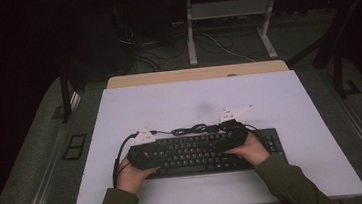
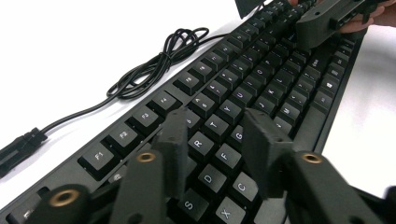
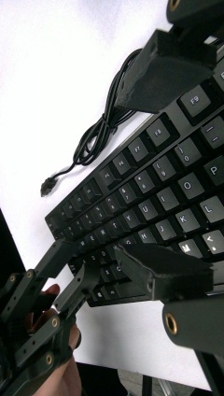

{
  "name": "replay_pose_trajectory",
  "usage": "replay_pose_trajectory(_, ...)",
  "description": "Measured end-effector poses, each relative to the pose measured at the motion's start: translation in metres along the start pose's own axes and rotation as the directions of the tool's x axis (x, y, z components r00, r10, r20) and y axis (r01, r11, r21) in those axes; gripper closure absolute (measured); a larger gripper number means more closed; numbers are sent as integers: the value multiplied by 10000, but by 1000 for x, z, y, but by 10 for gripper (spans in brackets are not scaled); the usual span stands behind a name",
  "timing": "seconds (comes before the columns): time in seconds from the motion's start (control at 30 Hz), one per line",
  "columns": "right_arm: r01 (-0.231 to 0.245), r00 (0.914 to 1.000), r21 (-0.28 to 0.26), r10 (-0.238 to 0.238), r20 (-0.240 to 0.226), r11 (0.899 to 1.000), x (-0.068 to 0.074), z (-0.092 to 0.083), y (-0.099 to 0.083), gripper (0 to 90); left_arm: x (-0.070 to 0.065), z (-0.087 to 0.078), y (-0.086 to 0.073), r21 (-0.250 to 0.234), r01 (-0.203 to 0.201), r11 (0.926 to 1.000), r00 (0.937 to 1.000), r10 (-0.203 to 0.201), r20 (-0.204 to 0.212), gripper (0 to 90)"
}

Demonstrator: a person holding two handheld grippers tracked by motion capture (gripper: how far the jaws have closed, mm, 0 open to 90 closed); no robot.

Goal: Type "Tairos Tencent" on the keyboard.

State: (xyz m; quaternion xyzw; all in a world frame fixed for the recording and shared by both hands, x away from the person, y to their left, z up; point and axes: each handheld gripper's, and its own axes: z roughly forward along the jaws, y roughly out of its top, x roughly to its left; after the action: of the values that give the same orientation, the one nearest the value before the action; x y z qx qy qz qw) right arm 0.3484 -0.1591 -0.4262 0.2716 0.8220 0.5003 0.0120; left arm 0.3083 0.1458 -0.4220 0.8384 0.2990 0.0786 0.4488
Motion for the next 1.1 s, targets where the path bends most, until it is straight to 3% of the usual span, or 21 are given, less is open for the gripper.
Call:
replay_pose_trajectory(0.3,63,10000,203,-65,70,9998,1,-1,-1,374,0,-2,-3,-58,10,10000,9999,-11,-120,381)
replay_pose_trajectory(0.63,265,9993,668,-281,236,9974,5,-1,-2,663,-2,-1,-4,-170,-89,9998,9995,84,-295,205)
replay_pose_trajectory(0.9,487,9986,881,-503,161,9949,7,0,-3,893,-1,-2,-5,-225,-45,9997,9993,36,-364,159)
replay_pose_trajectory(1.1,571,9983,1118,-582,64,9921,9,4,-3,895,0,-2,-5,-221,-29,9998,9993,21,-379,159)
